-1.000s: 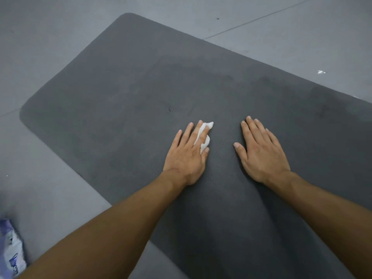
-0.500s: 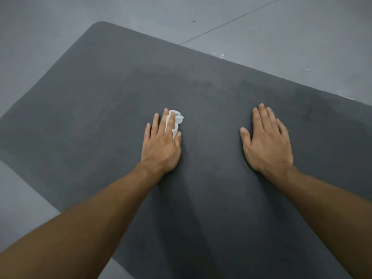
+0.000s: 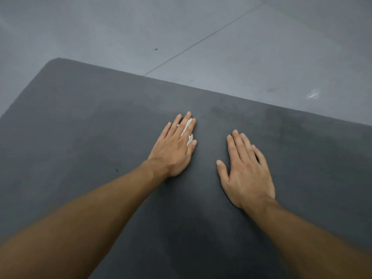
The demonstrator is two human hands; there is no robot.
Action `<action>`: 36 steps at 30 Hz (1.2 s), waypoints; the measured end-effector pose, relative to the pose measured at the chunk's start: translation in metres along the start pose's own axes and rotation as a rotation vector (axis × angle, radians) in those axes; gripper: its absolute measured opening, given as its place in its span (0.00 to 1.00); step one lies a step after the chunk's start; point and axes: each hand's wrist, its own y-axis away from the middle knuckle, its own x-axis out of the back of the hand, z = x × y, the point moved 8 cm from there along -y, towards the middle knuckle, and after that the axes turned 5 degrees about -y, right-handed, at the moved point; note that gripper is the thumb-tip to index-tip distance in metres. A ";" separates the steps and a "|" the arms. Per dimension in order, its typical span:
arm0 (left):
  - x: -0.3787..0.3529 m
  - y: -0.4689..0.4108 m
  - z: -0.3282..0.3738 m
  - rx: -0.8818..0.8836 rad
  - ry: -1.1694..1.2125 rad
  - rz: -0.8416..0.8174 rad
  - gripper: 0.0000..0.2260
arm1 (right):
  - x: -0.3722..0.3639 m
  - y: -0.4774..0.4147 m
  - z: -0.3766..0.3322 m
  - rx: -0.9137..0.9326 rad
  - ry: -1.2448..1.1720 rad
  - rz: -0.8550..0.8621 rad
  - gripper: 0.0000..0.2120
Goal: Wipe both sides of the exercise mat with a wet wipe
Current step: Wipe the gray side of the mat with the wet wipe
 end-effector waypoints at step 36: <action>0.013 -0.110 -0.018 -0.212 -0.211 -0.019 0.26 | 0.000 -0.009 0.006 -0.082 0.008 -0.159 0.36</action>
